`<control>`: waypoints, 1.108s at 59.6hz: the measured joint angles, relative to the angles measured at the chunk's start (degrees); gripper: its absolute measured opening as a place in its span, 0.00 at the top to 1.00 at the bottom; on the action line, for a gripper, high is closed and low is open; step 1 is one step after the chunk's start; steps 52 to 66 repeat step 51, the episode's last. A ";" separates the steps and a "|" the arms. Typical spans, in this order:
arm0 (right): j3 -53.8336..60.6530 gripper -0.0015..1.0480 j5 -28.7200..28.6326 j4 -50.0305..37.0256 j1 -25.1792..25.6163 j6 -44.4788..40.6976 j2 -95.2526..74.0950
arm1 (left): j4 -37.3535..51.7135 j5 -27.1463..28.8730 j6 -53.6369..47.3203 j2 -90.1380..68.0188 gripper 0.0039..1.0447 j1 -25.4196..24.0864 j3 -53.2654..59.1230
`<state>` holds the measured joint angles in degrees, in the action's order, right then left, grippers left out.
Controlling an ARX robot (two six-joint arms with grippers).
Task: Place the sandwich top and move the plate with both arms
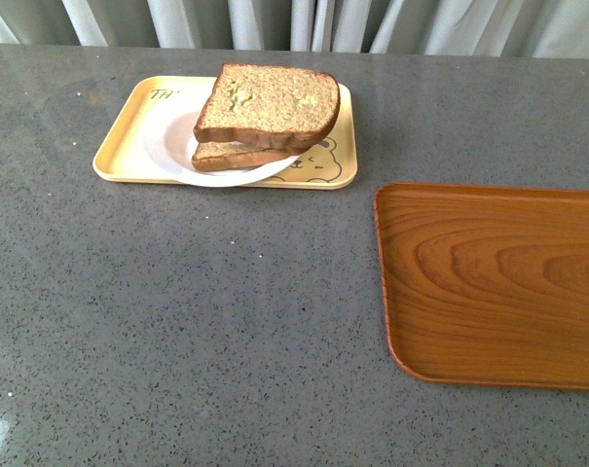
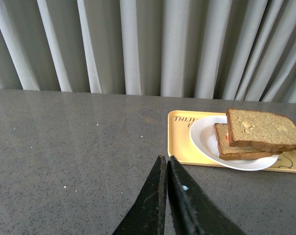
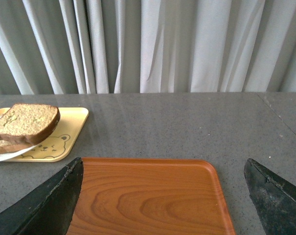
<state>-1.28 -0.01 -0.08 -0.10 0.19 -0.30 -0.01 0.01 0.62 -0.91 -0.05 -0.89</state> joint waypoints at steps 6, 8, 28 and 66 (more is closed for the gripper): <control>0.00 0.09 0.00 0.00 0.00 0.00 0.00 | 0.00 0.00 0.00 0.00 0.54 0.00 0.00; 0.00 0.09 0.00 0.00 0.00 0.00 0.00 | 0.00 0.00 -0.02 0.00 0.49 0.00 0.00; 0.00 0.09 0.00 0.00 0.00 0.00 0.00 | 0.00 0.00 -0.13 0.00 0.09 0.00 0.00; 0.00 0.09 0.00 0.00 0.00 0.00 0.00 | 0.00 0.00 -0.13 0.00 0.08 0.00 0.00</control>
